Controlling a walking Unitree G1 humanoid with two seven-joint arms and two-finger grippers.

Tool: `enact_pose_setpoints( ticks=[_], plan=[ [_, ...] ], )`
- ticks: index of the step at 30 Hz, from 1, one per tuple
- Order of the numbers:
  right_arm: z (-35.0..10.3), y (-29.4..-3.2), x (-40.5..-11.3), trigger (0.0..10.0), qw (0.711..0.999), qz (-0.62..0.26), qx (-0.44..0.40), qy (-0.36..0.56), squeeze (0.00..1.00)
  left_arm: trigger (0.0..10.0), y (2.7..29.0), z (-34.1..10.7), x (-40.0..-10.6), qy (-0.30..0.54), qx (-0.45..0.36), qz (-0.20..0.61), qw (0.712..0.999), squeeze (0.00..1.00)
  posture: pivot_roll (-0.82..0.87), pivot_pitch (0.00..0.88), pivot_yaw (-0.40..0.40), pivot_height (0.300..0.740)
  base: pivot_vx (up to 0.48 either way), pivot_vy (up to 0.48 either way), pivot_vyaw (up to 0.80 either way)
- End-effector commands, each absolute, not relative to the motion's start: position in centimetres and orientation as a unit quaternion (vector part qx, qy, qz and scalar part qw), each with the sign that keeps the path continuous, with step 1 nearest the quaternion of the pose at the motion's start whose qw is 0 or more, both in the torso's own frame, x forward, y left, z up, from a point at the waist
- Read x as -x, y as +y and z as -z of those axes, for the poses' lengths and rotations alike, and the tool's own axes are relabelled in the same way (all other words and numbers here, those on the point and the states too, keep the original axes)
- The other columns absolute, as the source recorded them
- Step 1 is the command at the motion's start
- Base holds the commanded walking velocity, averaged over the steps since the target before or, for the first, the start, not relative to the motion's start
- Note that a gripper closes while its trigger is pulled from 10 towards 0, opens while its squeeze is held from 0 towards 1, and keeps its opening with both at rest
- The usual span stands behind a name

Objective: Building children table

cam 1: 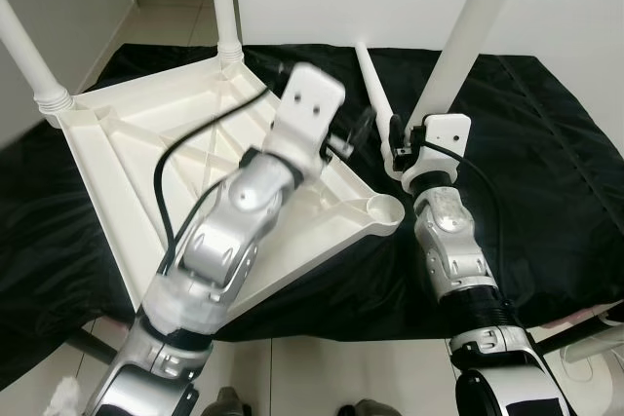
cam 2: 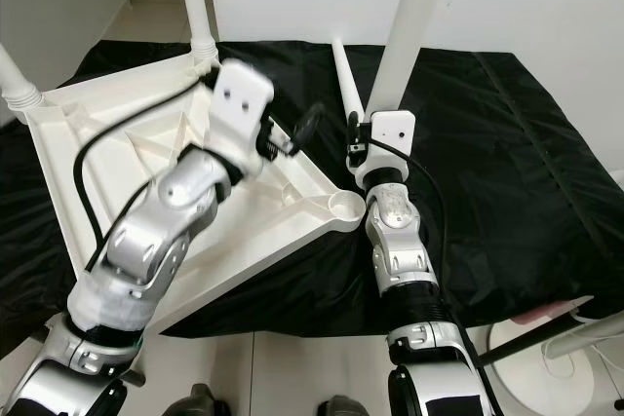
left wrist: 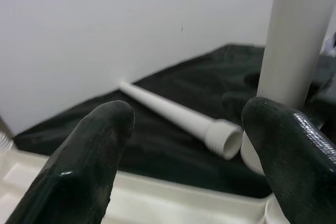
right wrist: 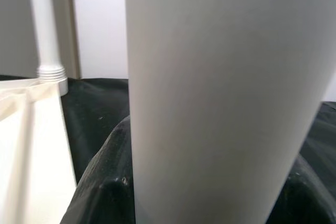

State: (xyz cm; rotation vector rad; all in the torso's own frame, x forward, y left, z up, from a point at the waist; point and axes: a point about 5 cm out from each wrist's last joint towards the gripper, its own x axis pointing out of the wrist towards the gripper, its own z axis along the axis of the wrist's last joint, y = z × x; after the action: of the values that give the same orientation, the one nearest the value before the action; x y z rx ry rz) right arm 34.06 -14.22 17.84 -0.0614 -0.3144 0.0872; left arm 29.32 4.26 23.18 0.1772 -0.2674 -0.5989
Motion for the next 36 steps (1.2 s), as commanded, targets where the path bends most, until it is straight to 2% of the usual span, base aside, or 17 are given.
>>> enact_pose_setpoints(
  ticks=[1, 11, 20, 29, 36],
  plan=[
    [-18.1, -14.0, -33.5, 10.0, 0.982, -0.071, 0.033, -0.17, 0.0, 10.0, 4.0, -22.6, -28.5, -0.131, -0.099, 0.339, 0.926, 0.0, -0.02, 0.0, -0.017, 0.74, 0.0, 0.0, 0.0],
    [-16.5, -13.7, -31.8, 10.0, 0.98, -0.131, 0.04, -0.144, 0.0, 10.0, 4.4, -19.4, -26.9, -0.1, -0.134, 0.379, 0.91, 0.0, -0.02, 0.0, -0.022, 0.74, 0.0, 0.0, 0.0],
    [-15.2, -13.7, -31.3, 10.0, 0.979, -0.149, 0.071, -0.123, 0.0, 10.0, 4.5, -18.6, -27.0, -0.072, -0.138, 0.372, 0.915, 0.0, -0.02, 0.0, -0.02, 0.74, 0.0, 0.0, 0.0],
    [-13.3, -14.0, -30.5, 10.0, 0.974, -0.185, 0.088, -0.093, 0.0, 10.0, 4.4, -17.5, -26.1, -0.016, -0.147, 0.407, 0.901, 0.0, -0.02, 0.002, -0.003, 0.74, 0.0, 0.0, 0.0],
    [-12.7, -14.1, -30.7, 10.0, 0.966, -0.219, 0.108, -0.081, 0.0, 10.0, 4.4, -17.6, -26.0, -0.006, -0.148, 0.416, 0.897, 0.0, -0.02, 0.01, 0.005, 0.74, 0.0, 0.0, 0.0]
  ],
)
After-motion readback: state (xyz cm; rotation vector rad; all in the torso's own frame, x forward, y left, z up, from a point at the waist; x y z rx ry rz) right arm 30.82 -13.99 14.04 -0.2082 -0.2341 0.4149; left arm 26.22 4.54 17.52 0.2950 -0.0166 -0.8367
